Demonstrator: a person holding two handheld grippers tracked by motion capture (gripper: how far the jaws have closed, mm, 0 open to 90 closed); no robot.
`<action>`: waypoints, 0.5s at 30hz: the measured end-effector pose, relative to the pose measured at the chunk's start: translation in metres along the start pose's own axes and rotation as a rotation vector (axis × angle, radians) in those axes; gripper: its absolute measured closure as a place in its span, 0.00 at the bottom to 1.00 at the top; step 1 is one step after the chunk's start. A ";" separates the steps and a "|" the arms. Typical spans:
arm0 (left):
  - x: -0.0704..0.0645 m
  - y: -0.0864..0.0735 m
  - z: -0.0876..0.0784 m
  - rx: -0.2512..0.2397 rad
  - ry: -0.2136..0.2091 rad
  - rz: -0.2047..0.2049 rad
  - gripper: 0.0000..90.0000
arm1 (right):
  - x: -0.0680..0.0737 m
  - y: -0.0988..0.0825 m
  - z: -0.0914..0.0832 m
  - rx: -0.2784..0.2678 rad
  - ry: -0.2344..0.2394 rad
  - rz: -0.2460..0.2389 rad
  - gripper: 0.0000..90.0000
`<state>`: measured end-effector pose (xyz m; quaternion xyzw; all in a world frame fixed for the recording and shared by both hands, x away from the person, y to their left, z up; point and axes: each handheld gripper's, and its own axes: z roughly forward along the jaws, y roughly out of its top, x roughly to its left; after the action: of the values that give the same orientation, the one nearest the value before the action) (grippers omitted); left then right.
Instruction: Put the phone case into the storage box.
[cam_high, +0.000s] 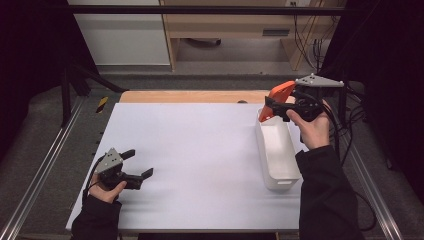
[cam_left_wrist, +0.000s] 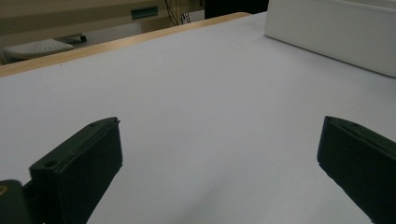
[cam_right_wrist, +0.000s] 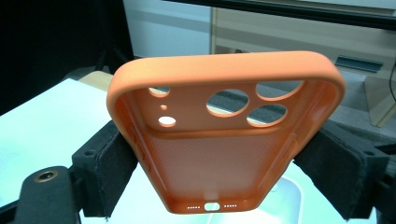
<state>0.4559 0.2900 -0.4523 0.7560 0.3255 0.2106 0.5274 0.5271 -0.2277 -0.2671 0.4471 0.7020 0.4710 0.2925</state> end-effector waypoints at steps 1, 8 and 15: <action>0.000 0.000 0.000 0.000 0.000 0.001 0.00 | -0.001 0.000 0.001 0.000 -0.008 0.005 0.17; 0.000 0.000 0.001 0.001 -0.003 0.002 0.00 | -0.005 0.002 0.008 0.003 -0.053 0.034 0.17; 0.000 0.000 0.001 0.001 -0.008 0.003 0.00 | -0.008 0.002 0.017 0.014 -0.087 0.056 0.17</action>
<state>0.4565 0.2889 -0.4531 0.7577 0.3224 0.2079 0.5279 0.5459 -0.2279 -0.2720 0.4886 0.6791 0.4541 0.3065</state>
